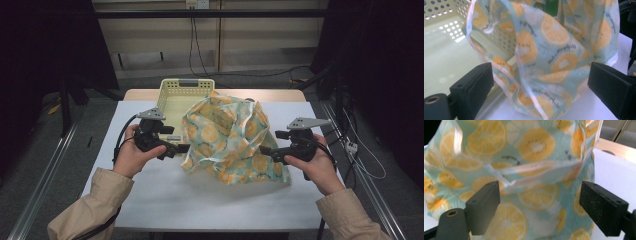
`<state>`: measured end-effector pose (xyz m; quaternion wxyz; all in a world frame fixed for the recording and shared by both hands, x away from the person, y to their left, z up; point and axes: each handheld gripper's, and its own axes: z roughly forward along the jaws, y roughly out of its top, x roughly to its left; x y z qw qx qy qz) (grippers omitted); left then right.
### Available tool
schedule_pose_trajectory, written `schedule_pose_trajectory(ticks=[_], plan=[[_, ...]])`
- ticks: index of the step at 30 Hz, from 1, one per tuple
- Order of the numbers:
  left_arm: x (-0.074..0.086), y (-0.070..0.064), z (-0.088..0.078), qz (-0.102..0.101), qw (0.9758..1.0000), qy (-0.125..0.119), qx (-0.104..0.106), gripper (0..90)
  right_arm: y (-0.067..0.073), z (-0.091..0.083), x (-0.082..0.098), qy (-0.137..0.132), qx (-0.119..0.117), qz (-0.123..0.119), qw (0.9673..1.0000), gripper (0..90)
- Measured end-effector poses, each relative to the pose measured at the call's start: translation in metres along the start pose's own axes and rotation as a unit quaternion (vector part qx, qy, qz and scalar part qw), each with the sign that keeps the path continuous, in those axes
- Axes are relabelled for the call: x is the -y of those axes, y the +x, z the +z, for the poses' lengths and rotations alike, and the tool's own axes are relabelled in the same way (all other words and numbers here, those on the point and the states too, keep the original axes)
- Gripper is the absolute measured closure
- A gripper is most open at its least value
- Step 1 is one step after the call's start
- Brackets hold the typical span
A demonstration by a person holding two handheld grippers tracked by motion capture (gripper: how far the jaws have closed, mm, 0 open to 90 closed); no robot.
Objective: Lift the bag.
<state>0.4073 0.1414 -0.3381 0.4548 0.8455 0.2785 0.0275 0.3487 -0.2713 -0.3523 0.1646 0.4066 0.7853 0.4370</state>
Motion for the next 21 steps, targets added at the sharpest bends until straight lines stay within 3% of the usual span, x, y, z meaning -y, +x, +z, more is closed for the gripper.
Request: schedule_pose_trajectory(ticks=[4,14,20,21], plan=[[0.014,0.001,0.0,-0.001,1.0,0.002,-0.002,6.3,0.0,-0.002,0.012,0.009,0.008,-0.008,0.9999,16.8],[0.041,0.001,-0.004,-0.004,0.9999,0.006,-0.008,6.4,-0.004,-0.008,0.045,0.009,0.018,0.006,0.9998,17.2],[0.056,0.002,-0.005,-0.008,0.9999,0.011,-0.009,6.5,-0.002,-0.008,0.064,0.016,0.026,0.001,0.9995,17.0],[0.059,0.001,-0.005,-0.01,0.9998,0.008,-0.017,6.5,-0.001,-0.007,0.069,0.019,0.028,0.0,0.9994,17.0]])
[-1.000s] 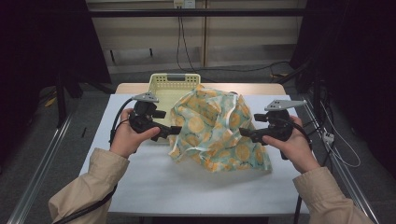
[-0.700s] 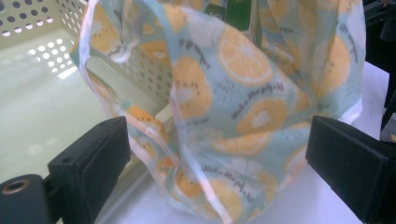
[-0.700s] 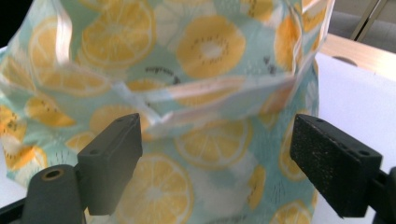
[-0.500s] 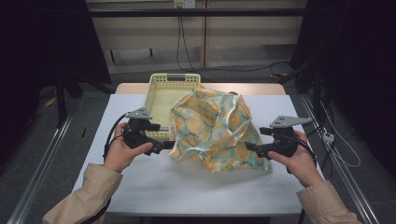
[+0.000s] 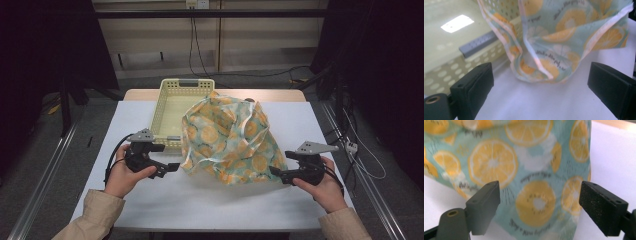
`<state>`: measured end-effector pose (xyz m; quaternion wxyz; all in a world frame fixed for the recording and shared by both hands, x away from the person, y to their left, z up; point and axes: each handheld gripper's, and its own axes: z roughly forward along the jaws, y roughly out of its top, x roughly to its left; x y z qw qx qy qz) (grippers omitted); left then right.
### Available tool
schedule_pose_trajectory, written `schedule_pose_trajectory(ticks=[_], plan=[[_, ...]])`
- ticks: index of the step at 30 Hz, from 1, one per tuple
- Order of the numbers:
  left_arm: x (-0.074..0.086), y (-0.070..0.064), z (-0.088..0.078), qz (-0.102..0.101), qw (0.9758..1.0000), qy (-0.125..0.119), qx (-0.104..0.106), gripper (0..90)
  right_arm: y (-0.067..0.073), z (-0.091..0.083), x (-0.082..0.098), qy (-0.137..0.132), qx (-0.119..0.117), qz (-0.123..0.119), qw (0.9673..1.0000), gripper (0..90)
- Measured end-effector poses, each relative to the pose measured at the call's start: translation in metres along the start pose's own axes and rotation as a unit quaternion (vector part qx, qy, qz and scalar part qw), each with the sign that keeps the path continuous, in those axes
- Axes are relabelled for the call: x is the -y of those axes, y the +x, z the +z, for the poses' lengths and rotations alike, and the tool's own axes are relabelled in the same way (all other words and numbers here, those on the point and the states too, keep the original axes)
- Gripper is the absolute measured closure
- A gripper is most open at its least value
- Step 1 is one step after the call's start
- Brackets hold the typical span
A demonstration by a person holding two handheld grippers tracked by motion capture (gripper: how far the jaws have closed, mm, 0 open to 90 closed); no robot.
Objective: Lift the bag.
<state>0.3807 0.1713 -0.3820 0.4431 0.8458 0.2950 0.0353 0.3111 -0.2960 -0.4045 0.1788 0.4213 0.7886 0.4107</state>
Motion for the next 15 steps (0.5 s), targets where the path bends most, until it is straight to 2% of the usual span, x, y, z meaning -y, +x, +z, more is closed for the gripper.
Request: schedule_pose_trajectory(ticks=[4,5,10,12,15], plan=[[0.011,0.002,0.001,-0.006,1.0,0.0,0.005,6.5,0.001,0.0,0.012,-0.002,0.003,0.003,1.0,16.8],[0.014,0.001,0.002,-0.007,1.0,0.0,-0.001,6.5,0.001,0.0,0.014,0.0,0.004,0.004,1.0,16.8],[0.026,0.003,0.002,-0.016,0.9999,-0.004,-0.002,6.5,0.003,-0.002,0.025,-0.01,0.005,0.012,0.9999,16.6],[0.031,0.003,0.002,-0.013,0.9999,-0.003,-0.002,6.5,0.005,-0.001,0.031,-0.004,0.008,0.005,1.0,16.6],[0.039,0.006,0.003,-0.021,0.9998,0.001,-0.004,6.6,0.008,0.001,0.036,0.004,0.006,0.002,1.0,16.6]])
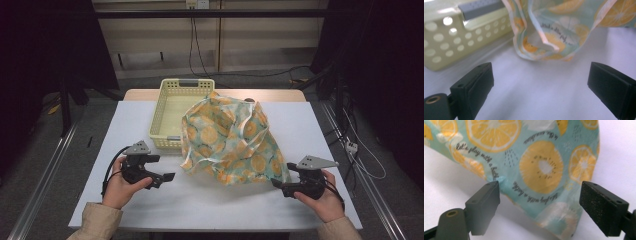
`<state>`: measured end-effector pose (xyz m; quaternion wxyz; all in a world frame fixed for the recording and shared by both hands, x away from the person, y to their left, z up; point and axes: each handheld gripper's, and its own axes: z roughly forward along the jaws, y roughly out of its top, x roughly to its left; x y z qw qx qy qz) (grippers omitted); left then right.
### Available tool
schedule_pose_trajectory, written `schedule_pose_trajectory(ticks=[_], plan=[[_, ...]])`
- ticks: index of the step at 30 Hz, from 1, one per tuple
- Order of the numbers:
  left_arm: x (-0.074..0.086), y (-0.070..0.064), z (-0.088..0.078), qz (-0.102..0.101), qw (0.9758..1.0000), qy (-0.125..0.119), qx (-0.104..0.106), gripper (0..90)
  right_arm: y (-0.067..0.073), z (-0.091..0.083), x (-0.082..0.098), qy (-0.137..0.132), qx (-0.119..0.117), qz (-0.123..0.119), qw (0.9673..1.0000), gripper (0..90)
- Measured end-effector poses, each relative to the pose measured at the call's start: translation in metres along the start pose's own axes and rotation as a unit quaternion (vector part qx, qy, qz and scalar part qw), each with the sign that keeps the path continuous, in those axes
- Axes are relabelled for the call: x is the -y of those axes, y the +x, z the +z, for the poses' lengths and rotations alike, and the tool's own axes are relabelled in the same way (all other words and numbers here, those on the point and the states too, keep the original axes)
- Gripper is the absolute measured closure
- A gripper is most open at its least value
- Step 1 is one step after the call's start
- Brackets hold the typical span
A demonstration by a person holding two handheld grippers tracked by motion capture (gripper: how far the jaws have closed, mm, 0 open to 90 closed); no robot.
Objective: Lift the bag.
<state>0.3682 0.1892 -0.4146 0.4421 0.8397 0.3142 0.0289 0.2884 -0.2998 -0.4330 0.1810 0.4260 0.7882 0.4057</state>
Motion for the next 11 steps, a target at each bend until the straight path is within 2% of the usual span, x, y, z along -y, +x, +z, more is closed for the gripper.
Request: schedule_pose_trajectory(ticks=[8,11], plan=[[0.015,-0.001,-0.004,-0.002,1.0,0.003,-0.005,6.6,0.001,0.003,0.013,0.008,0.002,-0.002,1.0,16.6],[0.017,-0.001,-0.004,-0.001,1.0,-0.001,-0.004,6.5,-0.001,0.001,0.014,0.006,0.009,0.006,0.9999,16.1]])
